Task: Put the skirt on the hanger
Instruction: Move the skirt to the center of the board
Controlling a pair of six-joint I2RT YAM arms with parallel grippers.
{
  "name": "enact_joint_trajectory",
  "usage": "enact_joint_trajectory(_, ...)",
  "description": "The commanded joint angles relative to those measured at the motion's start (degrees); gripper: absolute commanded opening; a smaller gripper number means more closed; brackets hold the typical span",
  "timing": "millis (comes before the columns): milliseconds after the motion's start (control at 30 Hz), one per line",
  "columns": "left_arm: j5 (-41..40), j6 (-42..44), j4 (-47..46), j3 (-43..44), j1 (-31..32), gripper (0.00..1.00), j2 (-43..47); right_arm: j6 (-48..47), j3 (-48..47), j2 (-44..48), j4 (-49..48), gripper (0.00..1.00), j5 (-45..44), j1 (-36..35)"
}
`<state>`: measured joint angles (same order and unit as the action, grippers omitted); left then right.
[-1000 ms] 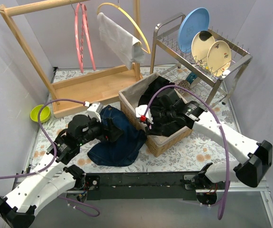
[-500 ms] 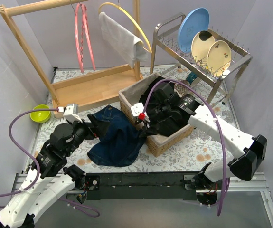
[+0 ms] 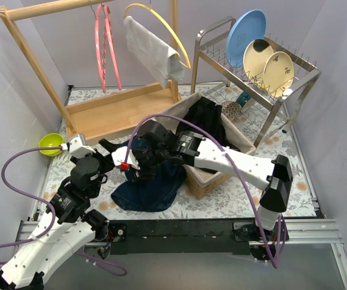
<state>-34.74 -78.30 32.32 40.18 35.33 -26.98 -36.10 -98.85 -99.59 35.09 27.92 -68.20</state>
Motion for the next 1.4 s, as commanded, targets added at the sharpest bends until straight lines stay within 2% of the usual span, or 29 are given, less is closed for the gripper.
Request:
enact_joint_trajectory(0, -8.1, 0.1, -3.0, -1.0, -0.2, 0.98, -2.8, 4.2, 4.1, -1.3, -9.1, 0.49, -16.9, 1.3)
enact_joint_trajectory(100, -10.5, 1.4, -3.7, -1.1, -0.3, 0.98, -2.9, 8.7, 9.1, -0.6, -14.2, 0.45, -24.8, 3.4)
enact_joint_trajectory(200, -12.2, 1.5, -3.0, -1.3, -0.3, 0.98, -1.4, 11.7, 15.3, 1.1, -16.9, 0.37, -27.7, 7.1)
enact_joint_trajectory(267, -12.1, 1.4, -2.9, -1.9, -0.3, 0.98, -0.4, 11.6, 18.3, 1.5, -16.6, 0.36, -30.6, 8.8)
enact_joint_trajectory(400, -10.7, 0.3, -2.5, -2.5, -0.3, 0.98, -0.7, 11.7, 24.3, 0.6, -14.4, 0.36, -30.2, 9.7)
enact_joint_trajectory(567, -9.7, 0.3, -1.5, -2.3, -0.3, 0.98, -0.7, 11.8, 24.8, -0.4, -11.1, 0.39, -28.4, 11.1)
enact_joint_trajectory(633, -9.6, -0.3, -0.3, -2.3, -0.3, 0.98, 0.4, 9.6, 24.0, 1.3, -9.3, 0.43, -23.9, 11.5)
enact_joint_trajectory(700, -9.7, -1.0, 0.6, -2.4, -0.3, 0.98, 1.4, 6.3, 22.6, 3.3, -7.1, 0.5, -14.9, 11.5)
enact_joint_trajectory(767, -9.4, -2.1, 1.9, -2.7, -0.3, 0.98, 3.2, 2.8, 19.4, 6.1, -4.8, 0.55, -5.6, 11.4)
enact_joint_trajectory(800, -8.9, -2.6, 2.0, -2.9, -0.3, 0.98, 3.6, 1.9, 17.8, 6.5, -4.0, 0.61, -3.2, 11.3)
enact_joint_trajectory(867, -8.2, -3.1, 2.2, -3.2, -0.3, 0.98, 4.0, -0.4, 12.4, 6.4, -1.6, 0.65, 3.2, 11.1)
enact_joint_trajectory(1033, -7.3, -3.5, 2.2, -3.2, -0.3, 0.98, 2.0, 1.0, 4.3, 0.5, -2.0, 0.69, 11.8, 9.9)
enact_joint_trajectory(1067, -7.3, -3.4, 2.3, -3.1, -0.3, 0.98, 1.6, 4.0, 4.3, -0.4, -5.3, 0.7, 12.8, 9.5)
enact_joint_trajectory(1200, -8.0, -3.6, 2.6, -3.2, -0.3, 0.98, 1.9, 10.9, 6.2, -4.4, -14.6, 0.72, 9.3, 8.2)
enact_joint_trajectory(1367, -9.7, -4.2, 3.1, -3.1, -0.3, 0.98, 3.1, 18.8, 10.5, -6.3, -24.0, 0.72, -4.6, 8.1)
